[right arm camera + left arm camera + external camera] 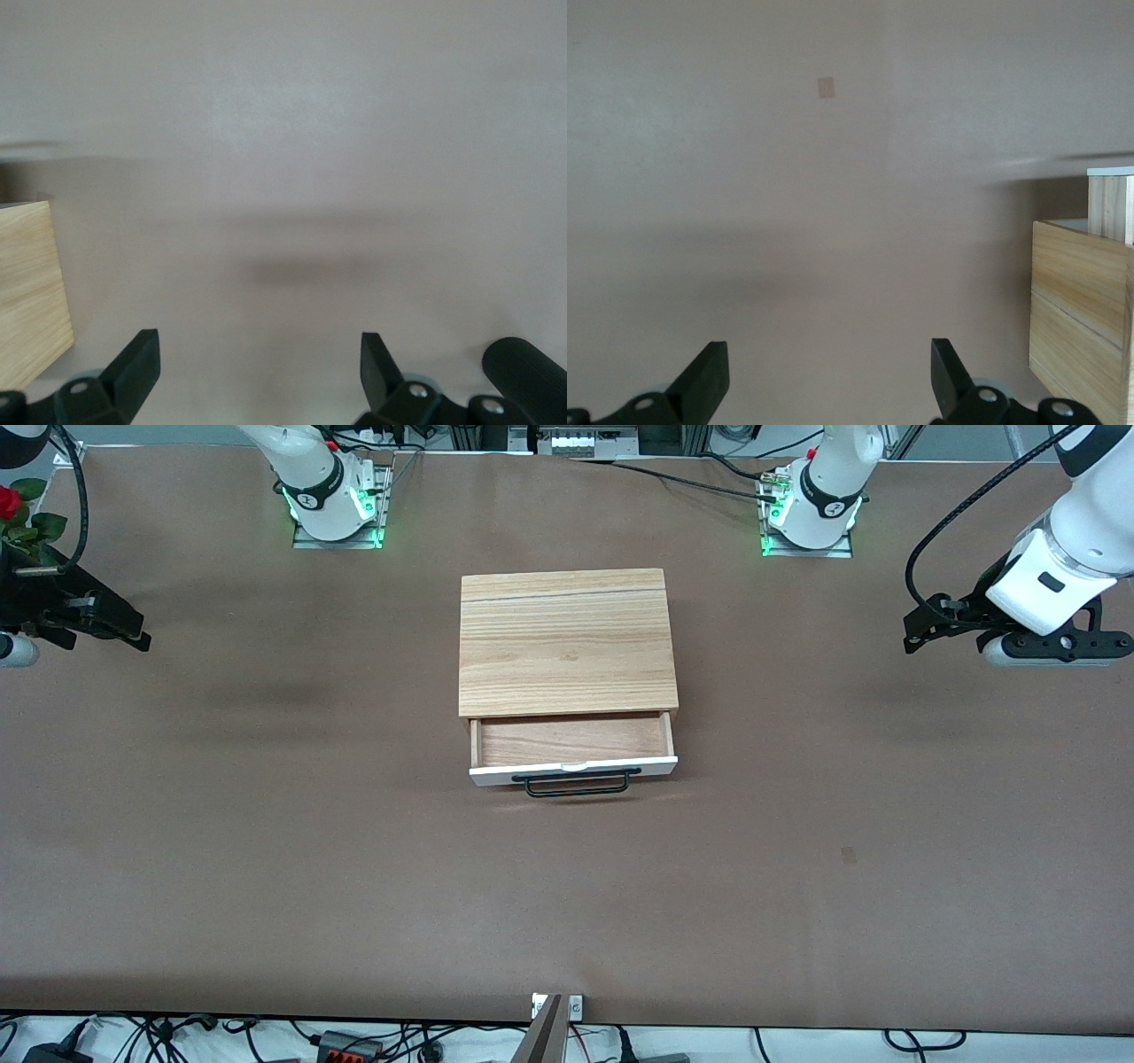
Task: Close drawer with both arms simultaneously
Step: 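Raise both grippers from rest and swing them toward the drawer box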
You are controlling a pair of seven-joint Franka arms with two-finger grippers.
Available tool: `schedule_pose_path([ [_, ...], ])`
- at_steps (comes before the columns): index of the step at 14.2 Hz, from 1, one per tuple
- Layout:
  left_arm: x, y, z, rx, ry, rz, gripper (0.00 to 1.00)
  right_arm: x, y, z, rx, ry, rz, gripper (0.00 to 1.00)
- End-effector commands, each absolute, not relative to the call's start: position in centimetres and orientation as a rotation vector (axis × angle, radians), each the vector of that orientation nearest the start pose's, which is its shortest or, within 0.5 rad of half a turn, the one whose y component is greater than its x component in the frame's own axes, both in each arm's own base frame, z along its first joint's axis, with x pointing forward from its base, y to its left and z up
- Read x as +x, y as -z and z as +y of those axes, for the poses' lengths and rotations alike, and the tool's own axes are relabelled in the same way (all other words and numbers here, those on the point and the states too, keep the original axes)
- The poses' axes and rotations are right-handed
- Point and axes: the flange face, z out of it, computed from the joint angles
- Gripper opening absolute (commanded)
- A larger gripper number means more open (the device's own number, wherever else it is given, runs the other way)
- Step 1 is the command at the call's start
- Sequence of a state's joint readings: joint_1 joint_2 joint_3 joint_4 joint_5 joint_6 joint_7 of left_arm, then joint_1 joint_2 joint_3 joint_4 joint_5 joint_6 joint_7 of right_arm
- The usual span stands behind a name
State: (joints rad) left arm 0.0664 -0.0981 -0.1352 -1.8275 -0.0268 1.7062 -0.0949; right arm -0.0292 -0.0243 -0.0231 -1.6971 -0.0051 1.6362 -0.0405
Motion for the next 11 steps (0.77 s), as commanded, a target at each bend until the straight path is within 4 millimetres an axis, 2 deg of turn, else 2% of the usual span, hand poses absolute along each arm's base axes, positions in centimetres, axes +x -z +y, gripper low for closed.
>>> schedule_pose_path([
  [1,52.4,-57.1,-4.6,-3.137,-0.035,-0.048,1.0,54.7,-59.0,-3.0,-3.144,-0.058,0.043,1.0],
  [3,53.6,-56.1,-4.1,-3.141,-0.059,-0.05,1.0,54.7,-59.0,-2.9,-3.144,-0.061,0.041,1.0],
  [7,55.8,-56.9,-4.5,-3.156,-0.027,-0.052,1.0,54.7,-58.9,-3.0,-3.143,-0.063,0.043,1.0],
  [9,57.7,-56.6,-5.2,-3.168,-0.023,-0.033,1.0,54.7,-58.9,-3.0,-3.143,-0.063,0.043,1.0],
  [11,59.7,-55.9,-7.1,-3.182,-0.027,0.018,1.0,54.8,-58.8,-3.1,-3.145,-0.065,0.036,1.0],
])
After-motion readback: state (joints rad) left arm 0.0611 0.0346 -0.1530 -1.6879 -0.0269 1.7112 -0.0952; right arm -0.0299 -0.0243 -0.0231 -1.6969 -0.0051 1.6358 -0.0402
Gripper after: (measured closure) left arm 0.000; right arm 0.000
